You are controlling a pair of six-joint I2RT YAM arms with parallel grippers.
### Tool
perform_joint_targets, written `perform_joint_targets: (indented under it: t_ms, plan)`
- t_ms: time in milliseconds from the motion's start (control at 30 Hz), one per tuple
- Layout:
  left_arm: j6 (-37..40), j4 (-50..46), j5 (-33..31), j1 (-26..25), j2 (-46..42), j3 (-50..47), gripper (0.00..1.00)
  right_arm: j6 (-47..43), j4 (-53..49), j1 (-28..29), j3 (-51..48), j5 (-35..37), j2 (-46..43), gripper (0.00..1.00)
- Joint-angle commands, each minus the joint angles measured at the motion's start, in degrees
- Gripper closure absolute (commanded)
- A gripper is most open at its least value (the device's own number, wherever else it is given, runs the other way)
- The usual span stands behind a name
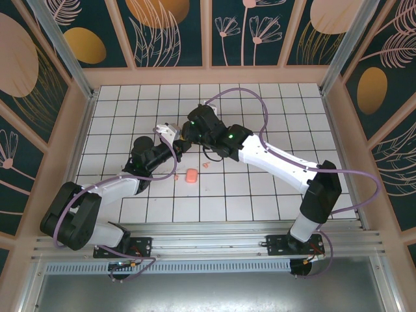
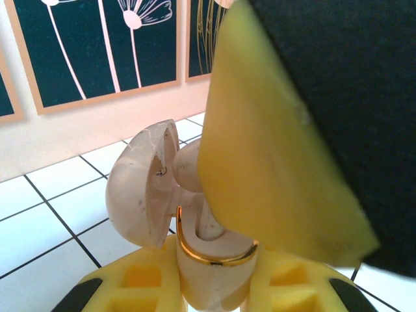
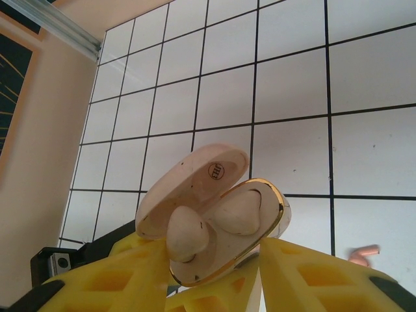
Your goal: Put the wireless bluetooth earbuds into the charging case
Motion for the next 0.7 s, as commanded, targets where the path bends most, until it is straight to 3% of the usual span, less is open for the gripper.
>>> perform_joint_targets:
  t_ms: [0, 667]
  plan:
    - [-0.43, 3.3, 0.24, 0.07, -0.49, 0.57, 0.87, -0.09, -1.83, -0.3, -0.99, 1.04, -1.71, 0.57]
    - [-0.07, 2.63, 0.42, 0.03, -0.23, 1.06, 0.87, 0.16, -1.23, -0.91, -1.96, 1.34, -3.19, 0.53]
